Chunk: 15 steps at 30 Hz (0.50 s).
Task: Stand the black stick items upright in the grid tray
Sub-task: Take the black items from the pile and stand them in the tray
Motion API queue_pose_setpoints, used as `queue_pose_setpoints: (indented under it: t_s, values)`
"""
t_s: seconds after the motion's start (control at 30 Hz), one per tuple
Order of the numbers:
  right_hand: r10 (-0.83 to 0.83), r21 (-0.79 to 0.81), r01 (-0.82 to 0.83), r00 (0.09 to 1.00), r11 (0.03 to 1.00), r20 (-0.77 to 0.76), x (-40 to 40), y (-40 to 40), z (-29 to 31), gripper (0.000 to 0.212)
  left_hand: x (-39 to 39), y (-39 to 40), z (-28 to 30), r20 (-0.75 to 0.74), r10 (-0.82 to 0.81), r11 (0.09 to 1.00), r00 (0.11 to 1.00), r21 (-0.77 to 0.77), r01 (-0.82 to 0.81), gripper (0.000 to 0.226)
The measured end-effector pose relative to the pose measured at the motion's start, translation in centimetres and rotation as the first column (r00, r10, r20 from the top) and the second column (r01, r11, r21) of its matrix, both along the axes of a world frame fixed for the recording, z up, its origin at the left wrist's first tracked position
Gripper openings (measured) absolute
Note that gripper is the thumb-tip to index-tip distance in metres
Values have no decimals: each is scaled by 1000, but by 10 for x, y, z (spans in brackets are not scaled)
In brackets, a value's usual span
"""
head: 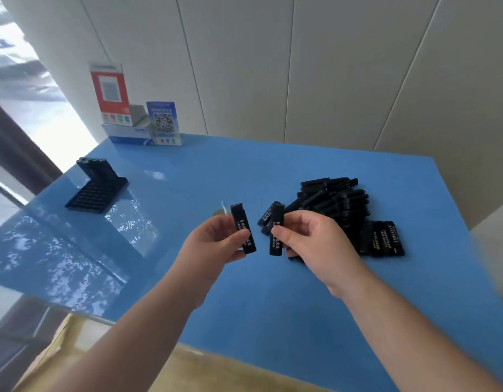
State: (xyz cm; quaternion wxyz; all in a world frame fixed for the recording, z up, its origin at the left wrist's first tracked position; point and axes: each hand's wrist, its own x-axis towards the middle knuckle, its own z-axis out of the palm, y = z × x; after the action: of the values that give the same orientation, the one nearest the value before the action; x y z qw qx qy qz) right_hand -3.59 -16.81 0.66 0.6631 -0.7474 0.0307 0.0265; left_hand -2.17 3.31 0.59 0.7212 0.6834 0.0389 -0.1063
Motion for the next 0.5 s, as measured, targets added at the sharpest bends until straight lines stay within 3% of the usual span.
queue_pose_setpoints:
  t_s: [0.13,0.5]
  values:
    - [68,-37,-67,998,997,16,5,56,4,4,-9,56,2,-3,60,997,998,-46,-60,15]
    - [246,-96,-242,969,966,32,5,236,9,9,-39,244,10,42,136,988,990,68,-138,12]
